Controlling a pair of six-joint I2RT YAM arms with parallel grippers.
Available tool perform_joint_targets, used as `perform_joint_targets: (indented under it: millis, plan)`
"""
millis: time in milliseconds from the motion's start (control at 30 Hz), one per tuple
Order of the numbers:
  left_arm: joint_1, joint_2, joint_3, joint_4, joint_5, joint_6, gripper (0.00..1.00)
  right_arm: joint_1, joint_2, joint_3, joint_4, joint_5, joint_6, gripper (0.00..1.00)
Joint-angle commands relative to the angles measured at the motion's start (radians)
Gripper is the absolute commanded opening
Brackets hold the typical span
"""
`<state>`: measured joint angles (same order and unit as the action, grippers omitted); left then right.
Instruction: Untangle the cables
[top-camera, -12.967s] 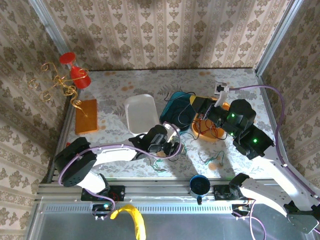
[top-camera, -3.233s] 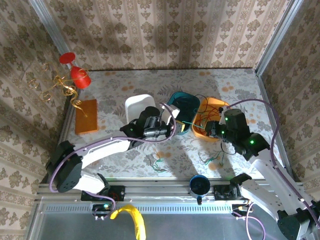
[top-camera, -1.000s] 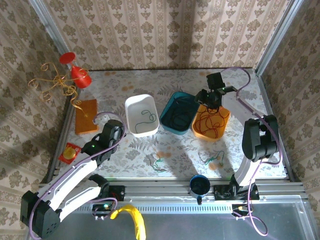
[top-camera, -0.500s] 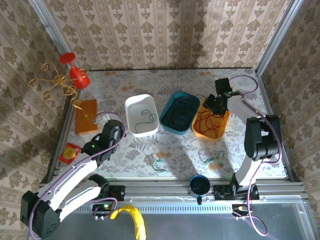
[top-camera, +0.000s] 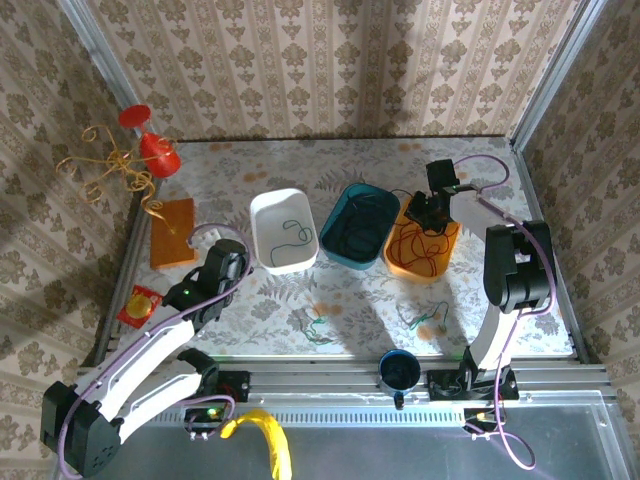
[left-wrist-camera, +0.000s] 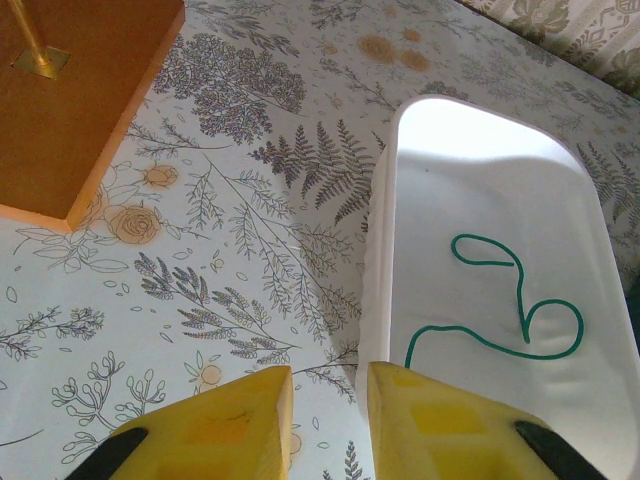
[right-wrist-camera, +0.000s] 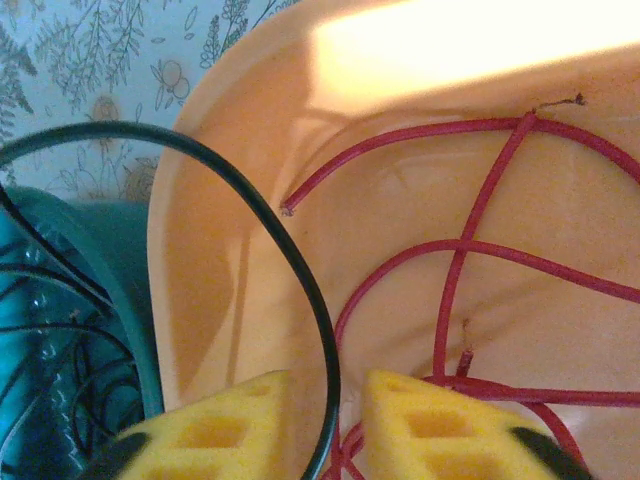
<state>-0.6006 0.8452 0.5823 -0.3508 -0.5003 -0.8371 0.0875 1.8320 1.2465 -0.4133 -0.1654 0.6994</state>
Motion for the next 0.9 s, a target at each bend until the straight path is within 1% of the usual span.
perform_joint_targets:
  millis: [0, 67, 133, 333, 467, 567, 667, 867]
  plan:
    - [-0.002, 0.002, -0.016, 0.006, 0.005, 0.027, 0.26, -0.006, 0.003, -0.003, 0.016, -0.005, 0.008, 0.14]
    - [-0.002, 0.003, -0.016, 0.006, 0.006, 0.027, 0.26, -0.006, -0.008, -0.010, 0.015, -0.001, 0.001, 0.05]
    - [-0.002, 0.005, -0.016, 0.009, 0.006, 0.026, 0.26, -0.006, -0.027, -0.018, 0.015, 0.011, -0.005, 0.00]
    - [-0.002, 0.012, -0.017, 0.025, 0.019, 0.024, 0.26, 0.005, -0.129, -0.042, 0.009, 0.020, -0.029, 0.00]
    - [-0.004, 0.015, -0.015, 0.031, 0.024, 0.023, 0.26, 0.037, -0.200, -0.048, -0.015, 0.036, -0.069, 0.00]
    - [-0.005, 0.016, -0.016, 0.038, 0.026, 0.025, 0.26, 0.073, -0.221, -0.040, -0.043, 0.036, -0.098, 0.00]
    - [-0.007, 0.016, -0.016, 0.042, 0.034, 0.030, 0.26, 0.120, -0.210, -0.025, -0.068, 0.036, -0.121, 0.00]
    - [-0.013, 0.022, -0.012, 0.049, 0.054, 0.051, 0.26, 0.215, -0.118, 0.012, -0.103, 0.041, -0.127, 0.00]
